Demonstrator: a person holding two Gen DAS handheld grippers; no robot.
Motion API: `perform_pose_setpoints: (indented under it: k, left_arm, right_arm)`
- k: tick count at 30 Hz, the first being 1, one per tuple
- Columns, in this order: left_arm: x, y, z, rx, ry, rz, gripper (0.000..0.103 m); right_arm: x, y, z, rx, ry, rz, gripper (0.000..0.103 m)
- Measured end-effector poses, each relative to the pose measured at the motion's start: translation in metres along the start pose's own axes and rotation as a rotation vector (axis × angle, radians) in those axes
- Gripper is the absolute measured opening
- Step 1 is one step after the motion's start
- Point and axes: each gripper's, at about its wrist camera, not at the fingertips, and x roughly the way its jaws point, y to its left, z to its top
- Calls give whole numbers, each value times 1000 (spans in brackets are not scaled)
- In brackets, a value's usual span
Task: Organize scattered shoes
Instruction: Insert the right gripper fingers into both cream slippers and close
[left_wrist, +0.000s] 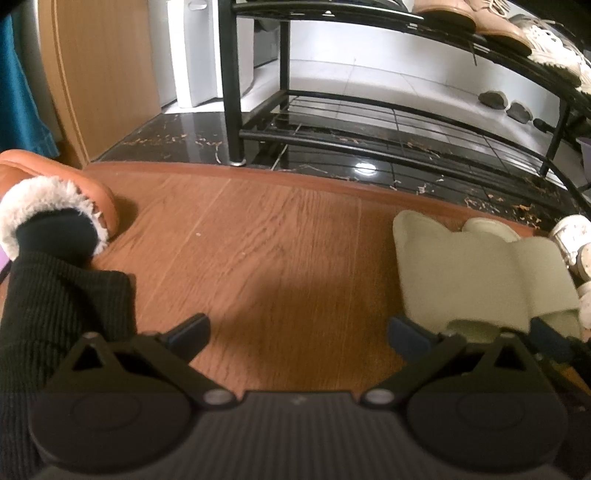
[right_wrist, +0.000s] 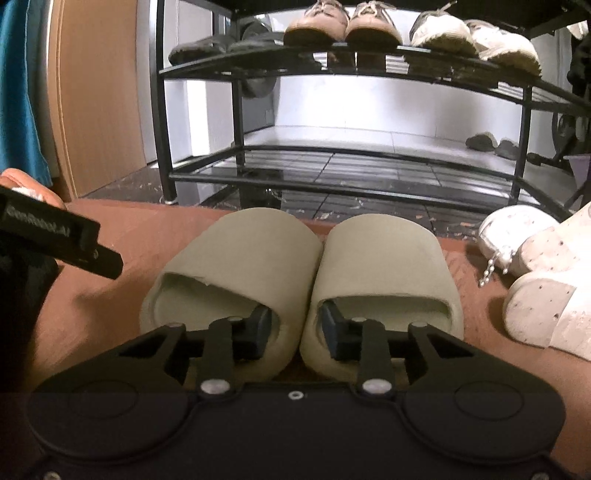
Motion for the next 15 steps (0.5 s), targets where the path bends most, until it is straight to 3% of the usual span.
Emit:
perform_pose_setpoints:
  k: [7,10,13,15]
  left_arm:
    - [-1,0,0,-4,0,1,102]
    - [-1,1,0,-8,1,1,102]
    - [-1,2,0,-12,1,-1,102]
    - [-1,2,1,-14,3,-3,102]
  right_arm:
    - [1,-6,-2,5,20,-5,30]
    - [8,-4,-10,6,52,-4,41]
    - [16,-4,-16,41,90,1,42]
    - [20,-6,-18,72,102,-3,49]
